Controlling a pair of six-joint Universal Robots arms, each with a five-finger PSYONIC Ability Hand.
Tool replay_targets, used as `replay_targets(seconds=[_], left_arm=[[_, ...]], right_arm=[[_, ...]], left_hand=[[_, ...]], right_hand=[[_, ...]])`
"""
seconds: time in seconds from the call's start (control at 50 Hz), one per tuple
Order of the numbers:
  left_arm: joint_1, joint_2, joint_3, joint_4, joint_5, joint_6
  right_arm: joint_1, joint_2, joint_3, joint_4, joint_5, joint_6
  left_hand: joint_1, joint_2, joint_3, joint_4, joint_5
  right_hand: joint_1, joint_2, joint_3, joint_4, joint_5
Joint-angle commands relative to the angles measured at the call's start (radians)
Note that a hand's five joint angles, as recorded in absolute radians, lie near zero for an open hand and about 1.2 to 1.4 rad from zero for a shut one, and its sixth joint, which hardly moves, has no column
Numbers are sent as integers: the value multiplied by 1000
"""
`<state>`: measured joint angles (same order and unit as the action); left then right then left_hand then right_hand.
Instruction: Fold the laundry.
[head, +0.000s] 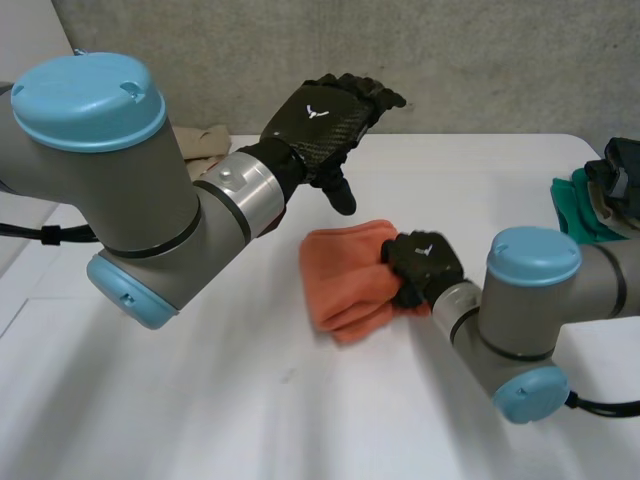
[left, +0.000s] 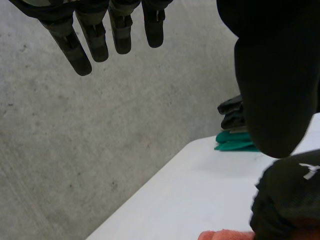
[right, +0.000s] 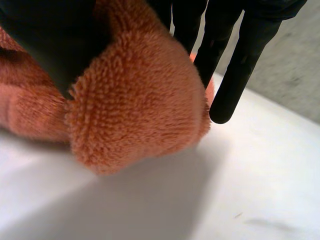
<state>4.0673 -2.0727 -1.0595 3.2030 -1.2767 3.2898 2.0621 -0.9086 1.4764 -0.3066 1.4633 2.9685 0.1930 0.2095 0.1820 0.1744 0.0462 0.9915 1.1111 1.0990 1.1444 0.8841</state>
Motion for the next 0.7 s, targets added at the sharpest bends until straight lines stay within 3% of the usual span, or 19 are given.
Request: replay_targets(seconds=[0.02,0.2,0.34,0.42,0.52,0.7], left_arm=[[-27,37,-8,18,-12,-1],[-11,62,-1,20,-18,-12],[-8,82,1,21,-16,-22],[-10,82,1,21,-16,-22],[-16,74,-2,20,-16,-24],[-28,59,-7,21,-16,-35]], right_arm=[[-42,-45,-41,-28,-11,12],[-198,-119,-214,-55,-38,99],[-407,-185,-335,-152,-80,256],[-548,-170,-415,-195,-144,360],[-722,-75,-513,-221,-262,441],[-911,169,-591,-241,-472,446]], left_hand=[[-18,-35,-7,0,-46],[-18,-35,-7,0,-46],[-18,-35,-7,0,-46],[-18,-35,-7,0,-46],[-18,-35,-7,0,-46],[-18,-35,-7,0,-46]], right_hand=[[405,285,297,252,338],[405,285,297,252,338],[405,285,297,252,338],[405,285,297,252,338],[405,285,297,252,338],[405,285,297,252,338]])
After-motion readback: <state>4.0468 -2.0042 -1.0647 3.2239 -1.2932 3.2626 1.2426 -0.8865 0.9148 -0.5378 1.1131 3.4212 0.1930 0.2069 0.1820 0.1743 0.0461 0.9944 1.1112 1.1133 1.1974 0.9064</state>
